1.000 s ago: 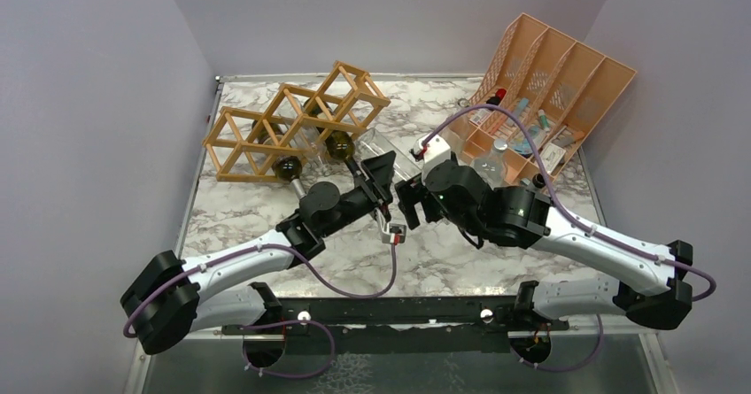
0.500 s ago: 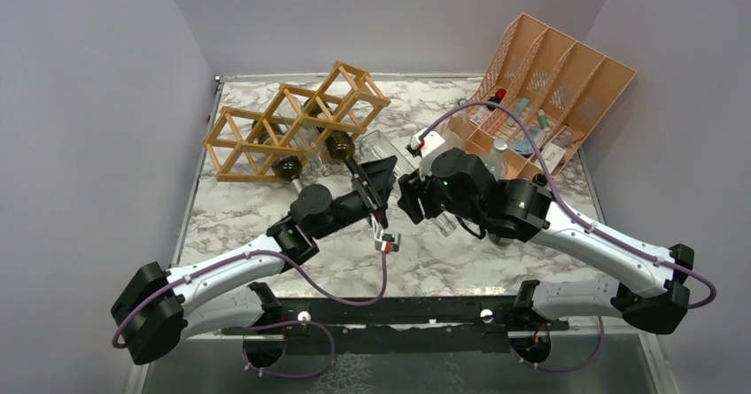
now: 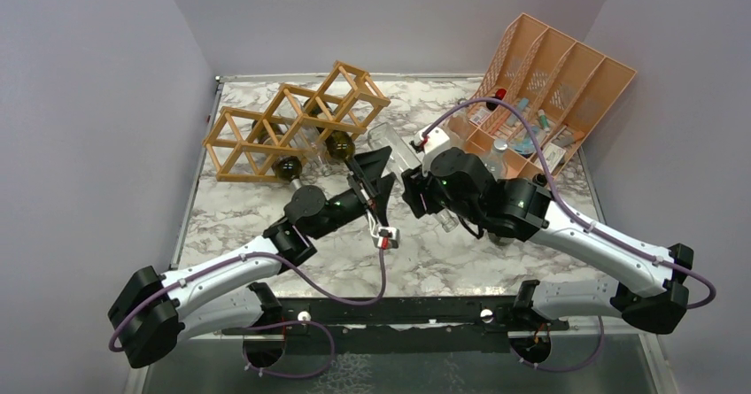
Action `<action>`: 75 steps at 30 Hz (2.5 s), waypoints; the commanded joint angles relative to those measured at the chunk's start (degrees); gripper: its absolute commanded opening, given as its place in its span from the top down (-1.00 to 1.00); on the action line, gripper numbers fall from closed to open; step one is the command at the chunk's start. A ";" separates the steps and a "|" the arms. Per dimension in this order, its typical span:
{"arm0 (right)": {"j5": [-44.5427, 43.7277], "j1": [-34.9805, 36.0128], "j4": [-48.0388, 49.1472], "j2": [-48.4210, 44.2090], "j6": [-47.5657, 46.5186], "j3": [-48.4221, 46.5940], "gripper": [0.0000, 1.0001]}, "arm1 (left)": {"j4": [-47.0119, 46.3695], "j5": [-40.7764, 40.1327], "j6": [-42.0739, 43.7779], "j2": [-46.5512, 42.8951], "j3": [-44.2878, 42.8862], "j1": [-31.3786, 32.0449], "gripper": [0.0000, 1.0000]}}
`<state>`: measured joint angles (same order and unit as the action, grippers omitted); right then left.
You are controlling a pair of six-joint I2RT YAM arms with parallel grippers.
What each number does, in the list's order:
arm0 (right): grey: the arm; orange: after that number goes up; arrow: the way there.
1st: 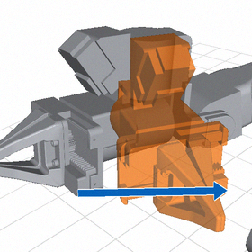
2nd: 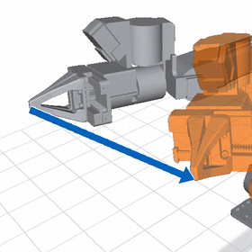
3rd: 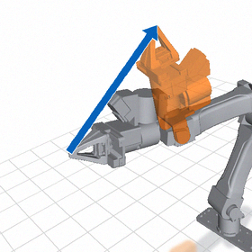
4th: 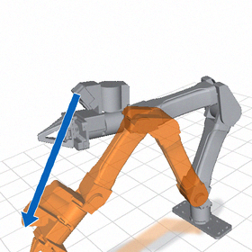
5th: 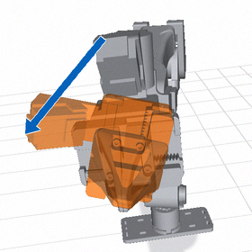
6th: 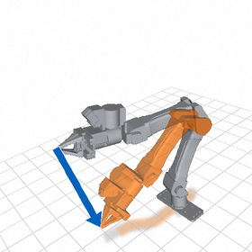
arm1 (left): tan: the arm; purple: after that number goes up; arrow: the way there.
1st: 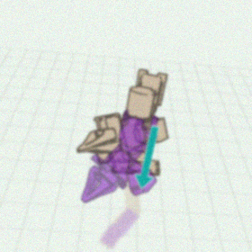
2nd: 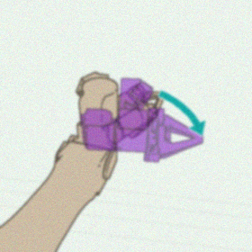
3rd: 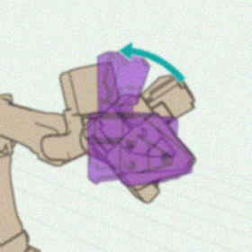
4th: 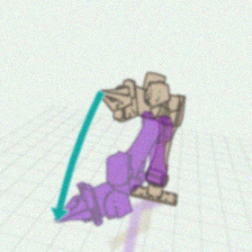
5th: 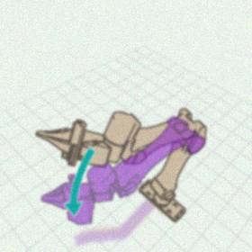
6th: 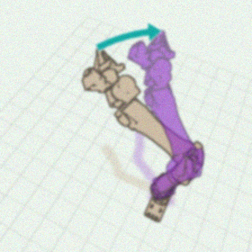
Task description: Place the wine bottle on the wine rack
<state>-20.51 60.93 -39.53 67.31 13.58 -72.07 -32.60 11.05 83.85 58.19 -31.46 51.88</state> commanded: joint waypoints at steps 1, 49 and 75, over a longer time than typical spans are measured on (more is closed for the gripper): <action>-10.85 -1.08 1.58 -0.12 1.85 -2.12 0.97 | -4.40 -0.94 -5.90 -3.90 0.01 0.21 -0.98; 11.78 -16.06 28.04 30.80 1.26 -8.53 0.98 | 32.31 -47.84 -72.84 -12.16 -26.42 0.06 -0.98; 15.86 -19.11 31.89 32.77 -1.03 -9.11 0.98 | 35.44 -50.00 -73.15 -8.31 -32.22 -0.01 -0.98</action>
<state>-7.94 43.13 -12.82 101.86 13.41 -79.61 2.81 -38.17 10.46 49.17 -60.73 51.83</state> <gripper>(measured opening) 0.605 0.989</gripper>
